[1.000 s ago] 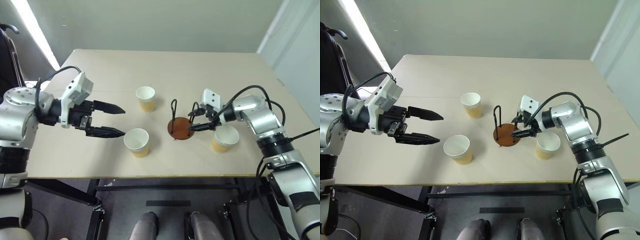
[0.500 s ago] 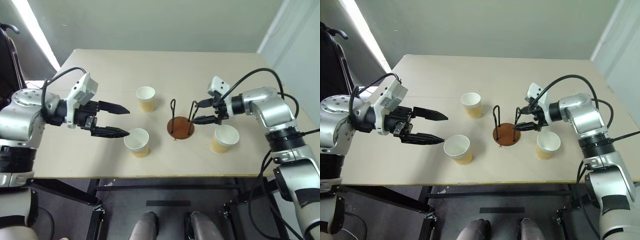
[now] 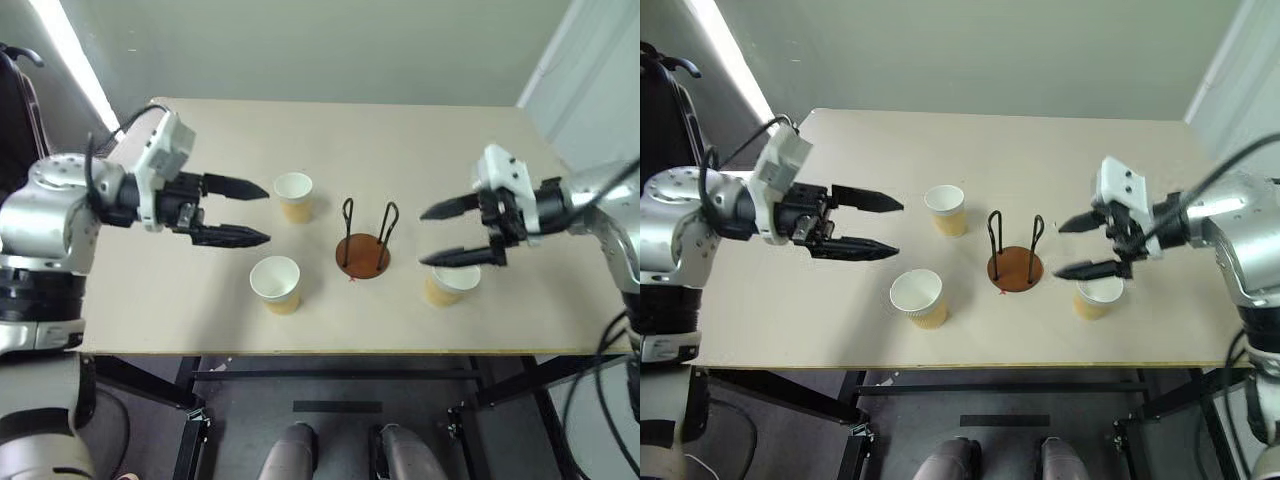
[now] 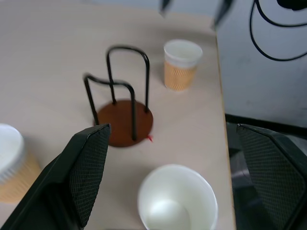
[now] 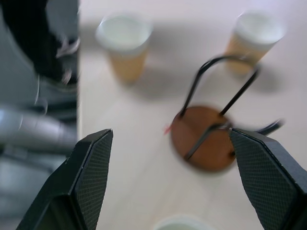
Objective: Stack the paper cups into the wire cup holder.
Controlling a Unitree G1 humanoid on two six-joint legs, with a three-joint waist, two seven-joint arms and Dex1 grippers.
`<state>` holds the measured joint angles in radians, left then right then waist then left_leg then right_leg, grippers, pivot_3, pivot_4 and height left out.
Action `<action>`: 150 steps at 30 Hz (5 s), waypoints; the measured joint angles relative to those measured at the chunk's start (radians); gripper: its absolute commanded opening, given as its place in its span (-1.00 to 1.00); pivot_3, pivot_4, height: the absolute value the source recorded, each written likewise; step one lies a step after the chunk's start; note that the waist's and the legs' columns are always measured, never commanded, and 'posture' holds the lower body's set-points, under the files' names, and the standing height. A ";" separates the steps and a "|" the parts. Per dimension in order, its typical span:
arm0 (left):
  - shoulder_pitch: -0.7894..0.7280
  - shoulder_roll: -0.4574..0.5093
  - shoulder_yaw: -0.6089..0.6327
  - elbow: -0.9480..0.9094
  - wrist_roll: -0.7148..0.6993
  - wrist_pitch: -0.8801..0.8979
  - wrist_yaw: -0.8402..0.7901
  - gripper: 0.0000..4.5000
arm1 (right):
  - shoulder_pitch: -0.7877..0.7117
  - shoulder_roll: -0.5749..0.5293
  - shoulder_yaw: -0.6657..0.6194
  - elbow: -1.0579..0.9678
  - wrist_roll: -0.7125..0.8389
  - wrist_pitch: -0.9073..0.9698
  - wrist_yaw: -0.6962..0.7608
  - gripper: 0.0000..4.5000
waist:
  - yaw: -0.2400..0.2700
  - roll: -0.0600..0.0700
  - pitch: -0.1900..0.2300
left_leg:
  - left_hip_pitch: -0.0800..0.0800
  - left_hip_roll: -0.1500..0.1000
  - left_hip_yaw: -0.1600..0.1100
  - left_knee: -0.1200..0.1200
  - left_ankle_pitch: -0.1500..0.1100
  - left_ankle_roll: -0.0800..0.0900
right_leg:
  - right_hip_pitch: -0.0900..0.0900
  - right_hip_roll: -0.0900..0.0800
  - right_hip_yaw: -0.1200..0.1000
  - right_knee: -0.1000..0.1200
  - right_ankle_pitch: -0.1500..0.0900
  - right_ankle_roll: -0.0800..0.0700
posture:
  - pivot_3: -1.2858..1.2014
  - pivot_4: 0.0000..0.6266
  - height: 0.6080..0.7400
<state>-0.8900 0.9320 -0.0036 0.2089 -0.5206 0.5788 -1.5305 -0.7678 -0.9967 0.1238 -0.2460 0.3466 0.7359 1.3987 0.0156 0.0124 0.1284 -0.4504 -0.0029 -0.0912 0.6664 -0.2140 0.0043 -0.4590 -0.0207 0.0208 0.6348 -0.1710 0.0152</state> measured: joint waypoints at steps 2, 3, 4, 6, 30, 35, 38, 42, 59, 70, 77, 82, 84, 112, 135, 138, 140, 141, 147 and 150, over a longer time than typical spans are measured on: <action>-0.006 0.000 -0.004 0.013 0.005 -0.008 -0.017 1.00 | 0.075 -0.052 0.006 -0.036 -0.031 -0.058 0.004 0.73 | -0.001 0.000 0.000 | 0.001 0.000 0.000 0.000 0.000 0.000 | 0.001 0.000 0.000 0.000 0.000 0.001 | 0.03 -0.52 1.00; -0.008 -0.001 -0.011 0.023 0.007 -0.011 -0.021 1.00 | 0.099 -0.061 0.012 -0.041 -0.051 -0.093 0.001 0.73 | -0.001 0.000 0.000 | 0.001 0.000 0.000 0.000 0.000 0.001 | 0.001 0.000 0.000 0.000 0.001 0.003 | 0.03 -0.52 1.00; -0.011 -0.007 -0.015 0.031 0.009 -0.012 -0.023 1.00 | 0.109 -0.062 0.018 -0.041 -0.070 -0.121 -0.005 0.73 | -0.003 0.000 0.000 | 0.002 0.000 0.000 0.001 0.000 0.001 | 0.001 0.000 0.001 0.000 0.002 0.004 | 0.03 -0.52 1.00; -0.022 -0.015 -0.029 0.039 0.018 -0.016 -0.030 1.00 | 0.123 -0.062 0.035 -0.035 -0.113 -0.184 -0.023 0.73 | -0.009 0.000 0.000 | 0.003 0.000 0.001 0.001 0.001 0.002 | 0.002 0.000 0.001 0.001 0.004 0.006 | 0.03 -0.52 1.00; -0.024 -0.002 -0.034 0.038 0.034 -0.022 -0.033 1.00 | 0.114 0.012 0.203 0.185 -0.361 -0.499 -0.017 -0.61 | -0.006 0.000 0.000 | 0.006 0.000 0.000 0.000 0.000 0.003 | 0.007 0.000 0.001 -0.004 0.006 0.010 | 0.03 -0.52 1.00; -0.024 0.000 -0.034 0.045 0.048 -0.033 -0.035 1.00 | 0.105 0.010 0.190 0.160 -0.328 -0.442 0.007 -0.99 | -0.006 0.000 0.000 | 0.006 0.000 0.000 0.000 0.000 0.003 | 0.007 0.000 0.001 -0.004 0.004 0.007 | 0.03 -0.52 1.00; -0.024 0.000 -0.036 0.069 0.063 -0.050 -0.037 1.00 | 0.095 -0.002 0.166 0.130 -0.305 -0.402 0.016 -0.99 | -0.006 0.000 0.000 | 0.006 0.000 0.000 0.000 0.000 0.003 | 0.007 0.000 0.001 -0.004 0.003 0.005 | 0.03 -0.52 1.00; -0.033 0.000 -0.043 0.107 0.084 -0.068 -0.040 1.00 | 0.075 -0.014 0.124 0.081 -0.269 -0.351 0.020 -0.99 | -0.006 0.000 0.000 | 0.006 0.000 0.000 0.000 0.000 0.003 | 0.007 0.000 0.001 -0.005 0.002 0.004 | 0.03 -0.52 1.00; -0.106 0.003 -0.101 0.204 0.093 -0.136 -0.043 1.00 | -0.335 0.203 0.124 0.217 -0.253 -0.327 -0.054 -0.99 | -0.007 0.000 0.000 | 0.000 0.000 0.000 -0.001 0.000 0.003 | 0.000 0.001 0.001 -0.005 0.003 0.005 | 0.03 -0.52 1.00; -0.079 0.025 -0.093 0.154 0.078 -0.112 -0.045 1.00 | -0.342 0.284 0.221 0.314 -0.308 -0.436 -0.037 -0.99 | -0.007 0.000 0.000 | -0.003 0.000 0.000 0.000 0.000 0.003 | -0.002 0.001 0.001 -0.005 0.003 0.004 | 0.03 -0.52 1.00; -0.066 0.029 -0.080 0.133 0.071 -0.095 -0.045 1.00 | -0.343 0.292 0.243 0.374 -0.348 -0.511 -0.019 -0.99 | -0.008 0.000 0.000 | -0.002 0.000 0.000 0.000 0.000 0.003 | -0.002 0.001 0.001 -0.004 0.003 0.004 | 0.03 -0.52 1.00; -0.065 0.029 -0.078 0.123 0.071 -0.091 -0.045 1.00 | -0.343 0.311 0.244 0.379 -0.357 -0.522 -0.014 -0.91 | -0.009 0.000 0.000 | -0.002 0.000 0.000 0.000 0.000 0.003 | -0.002 0.001 0.001 -0.004 0.003 0.004 | 0.03 -0.52 1.00; -0.065 0.029 -0.078 0.122 0.071 -0.090 -0.045 1.00 | -0.343 0.324 0.244 0.379 -0.362 -0.520 -0.016 -0.72 | -0.009 0.000 0.000 | -0.002 0.000 0.000 0.000 0.000 0.003 | -0.002 0.001 0.001 -0.004 0.003 0.004 | 0.03 -0.52 1.00; -0.256 -0.143 -0.212 0.524 0.549 -0.756 0.251 1.00 | -0.380 0.426 -0.132 0.121 0.113 0.079 -0.241 0.46 | -0.004 0.000 0.000 | -0.003 0.000 0.000 0.000 0.001 0.002 | -0.002 0.000 0.001 -0.005 0.002 0.003 | 0.03 -0.52 1.00; -0.424 -0.309 -0.426 0.982 0.958 -1.097 0.543 1.00 | -0.296 0.275 -0.143 0.044 0.228 0.134 -0.305 0.46 | 0.000 0.000 0.000 | -0.004 -0.001 0.000 0.001 0.001 0.003 | -0.003 0.001 0.002 -0.005 0.008 0.012 | 0.03 -0.52 1.00; -0.424 -0.328 -0.430 0.993 0.975 -1.103 0.575 1.00 | -0.282 0.274 -0.143 0.039 0.239 0.134 -0.311 0.46 | 0.003 0.000 0.000 | -0.005 -0.001 0.001 0.002 0.001 0.003 | -0.003 0.001 0.002 -0.005 0.008 0.013 | 0.03 -0.52 1.00; -0.427 -0.335 -0.434 1.001 0.987 -1.103 0.592 1.00 | -0.278 0.270 -0.143 0.038 0.239 0.134 -0.318 0.46 | 0.004 0.000 0.000 | -0.005 -0.001 0.001 0.003 0.000 0.003 | -0.003 0.001 0.003 -0.005 0.008 0.014 | 0.03 -0.52 1.00; -0.430 -0.339 -0.435 1.008 0.991 -1.103 0.604 1.00 | -0.276 0.266 -0.143 0.037 0.239 0.134 -0.319 0.46 | 0.004 0.000 0.000 | -0.005 -0.002 0.001 0.003 0.000 0.003 | -0.003 0.001 0.002 -0.005 0.008 0.014 | 0.03 -0.52 1.00; -0.440 -0.370 -0.447 1.033 1.025 -1.103 0.651 1.00 | -0.264 0.256 -0.143 0.032 0.240 0.133 -0.326 0.46 | 0.004 0.000 0.000 | -0.004 -0.002 0.002 0.004 0.000 0.003 | -0.003 0.002 0.003 -0.005 0.009 0.015 | 0.03 -0.52 1.00; -0.440 -0.386 -0.450 1.052 1.034 -1.099 0.665 0.92 | -0.257 0.248 -0.142 0.023 0.240 0.125 -0.326 0.48 | 0.004 0.000 0.000 | -0.004 -0.001 0.003 0.005 0.000 0.003 | -0.003 0.003 0.003 -0.005 0.009 0.015 | 0.03 -0.52 1.00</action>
<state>-1.3305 0.5462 -0.4532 1.2611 0.5133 -0.5200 -0.8657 -1.0243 -0.7485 -0.0187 -0.2234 0.5868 0.8605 1.0730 0.0197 0.0124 0.1284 -0.4548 -0.0042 -0.0886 0.6713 -0.2136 0.0076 -0.4619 -0.0182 0.0243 0.6302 -0.1621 0.0304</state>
